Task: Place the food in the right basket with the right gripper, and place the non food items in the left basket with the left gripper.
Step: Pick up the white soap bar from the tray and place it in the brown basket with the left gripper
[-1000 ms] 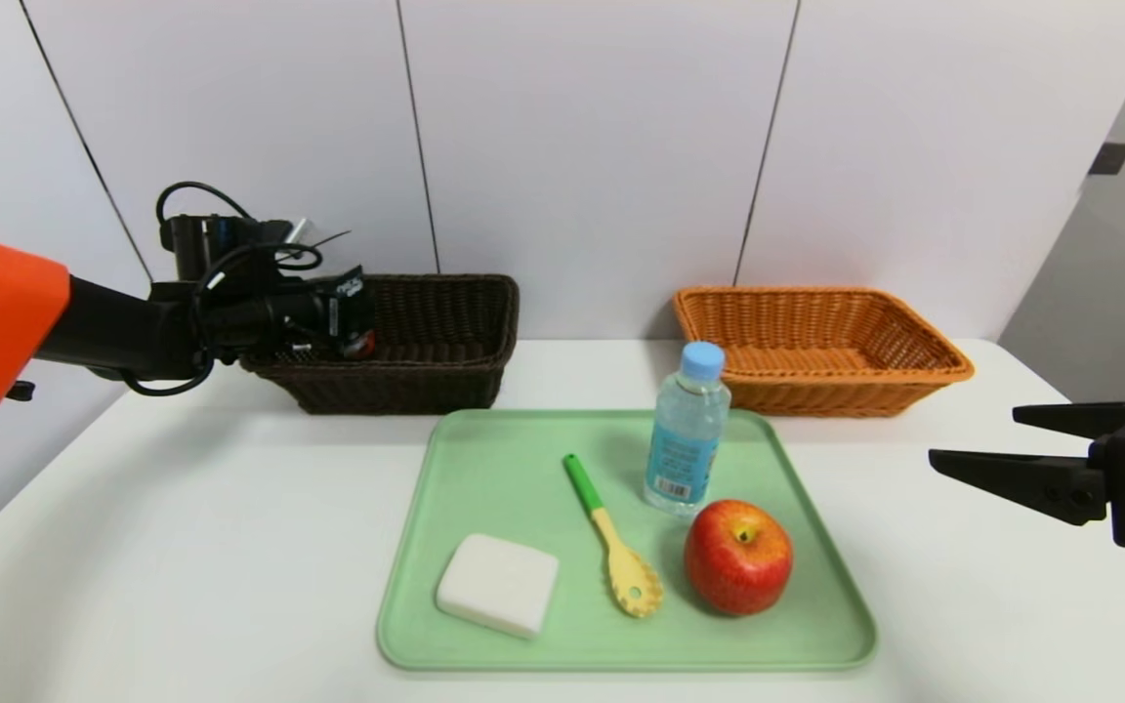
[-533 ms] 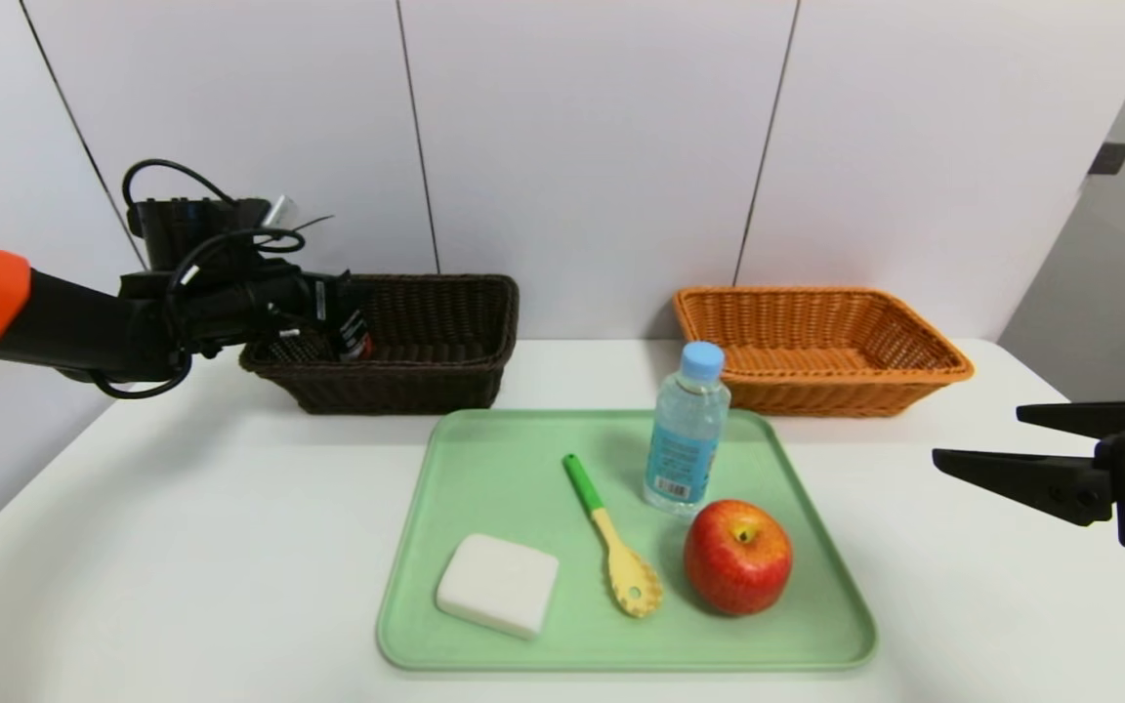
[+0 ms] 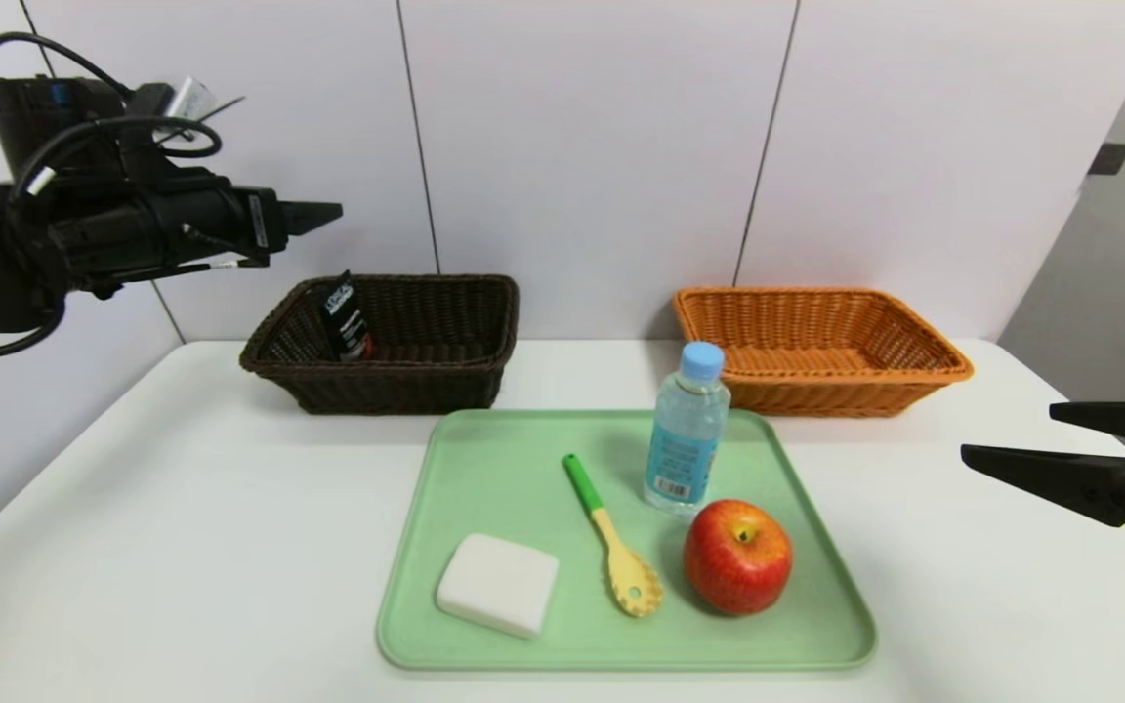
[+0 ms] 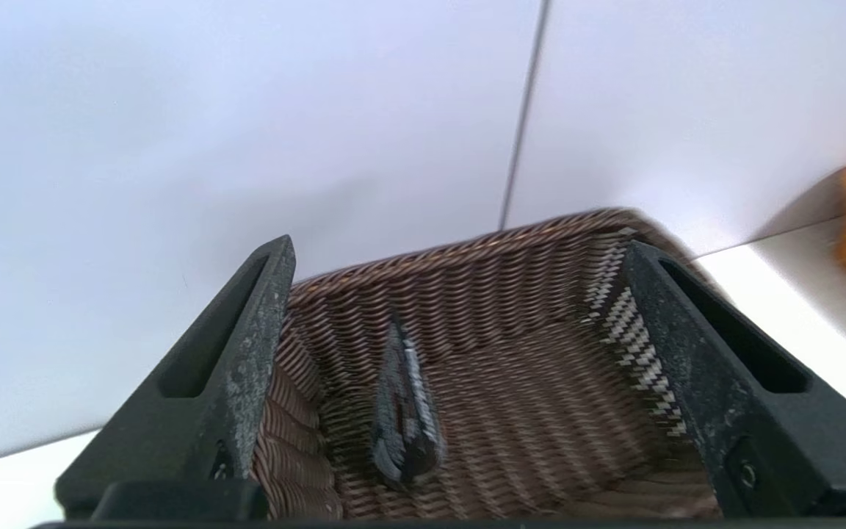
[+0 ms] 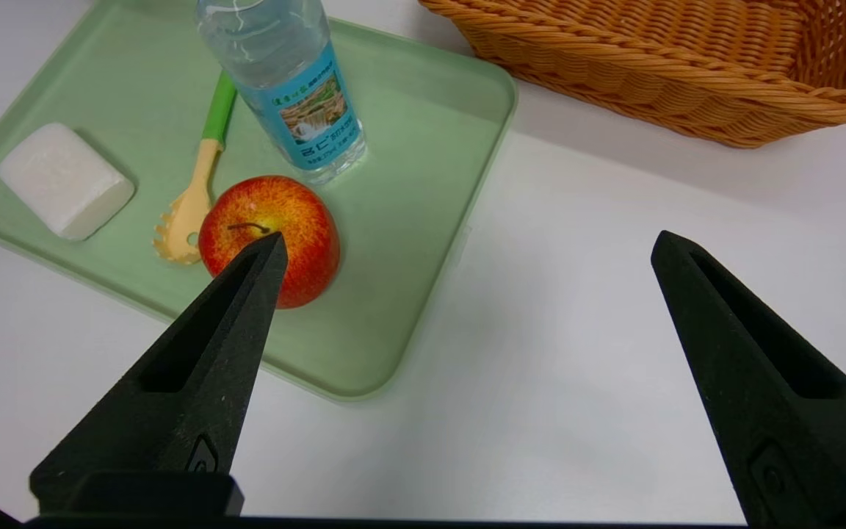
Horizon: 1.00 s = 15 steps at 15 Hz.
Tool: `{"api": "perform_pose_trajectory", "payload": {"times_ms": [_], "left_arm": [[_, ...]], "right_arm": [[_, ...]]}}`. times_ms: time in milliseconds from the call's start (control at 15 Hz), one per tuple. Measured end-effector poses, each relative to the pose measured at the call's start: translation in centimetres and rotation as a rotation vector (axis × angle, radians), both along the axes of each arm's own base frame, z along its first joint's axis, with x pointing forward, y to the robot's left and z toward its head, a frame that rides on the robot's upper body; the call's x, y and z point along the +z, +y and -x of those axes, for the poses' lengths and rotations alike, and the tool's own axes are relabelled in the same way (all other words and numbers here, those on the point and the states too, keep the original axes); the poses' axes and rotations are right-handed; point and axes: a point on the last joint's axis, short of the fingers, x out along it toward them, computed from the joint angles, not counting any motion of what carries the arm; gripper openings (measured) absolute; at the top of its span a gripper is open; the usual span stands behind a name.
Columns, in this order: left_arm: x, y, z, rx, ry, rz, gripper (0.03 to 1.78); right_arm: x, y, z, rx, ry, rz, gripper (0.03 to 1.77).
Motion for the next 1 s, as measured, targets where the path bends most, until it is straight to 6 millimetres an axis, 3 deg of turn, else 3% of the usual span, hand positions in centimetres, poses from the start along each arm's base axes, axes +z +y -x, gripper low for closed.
{"api": "perform_pose_trajectory", "payload": {"times_ms": [267, 467, 800, 1000], "left_arm": [[3.2, -2.0, 5.1, -0.059, 0.033, 0.031, 1.64], [3.8, -5.4, 9.2, -0.195, 0.101, 0.024, 1.66], [1.0, -11.7, 14.8, -0.508, 0.245, -0.034, 1.67], [-1.7, -13.6, 17.0, -0.699, 0.315, -0.120, 1.68]], "right_arm": [[-0.2, -0.4, 0.4, -0.029, 0.000, -0.002, 1.71], [-0.4, -0.5, 0.5, -0.040, 0.012, -0.024, 1.71], [-0.3, -0.5, 0.9, -0.040, 0.004, -0.026, 1.71], [-0.4, -0.5, 1.0, -0.038, 0.005, -0.026, 1.71]]}}
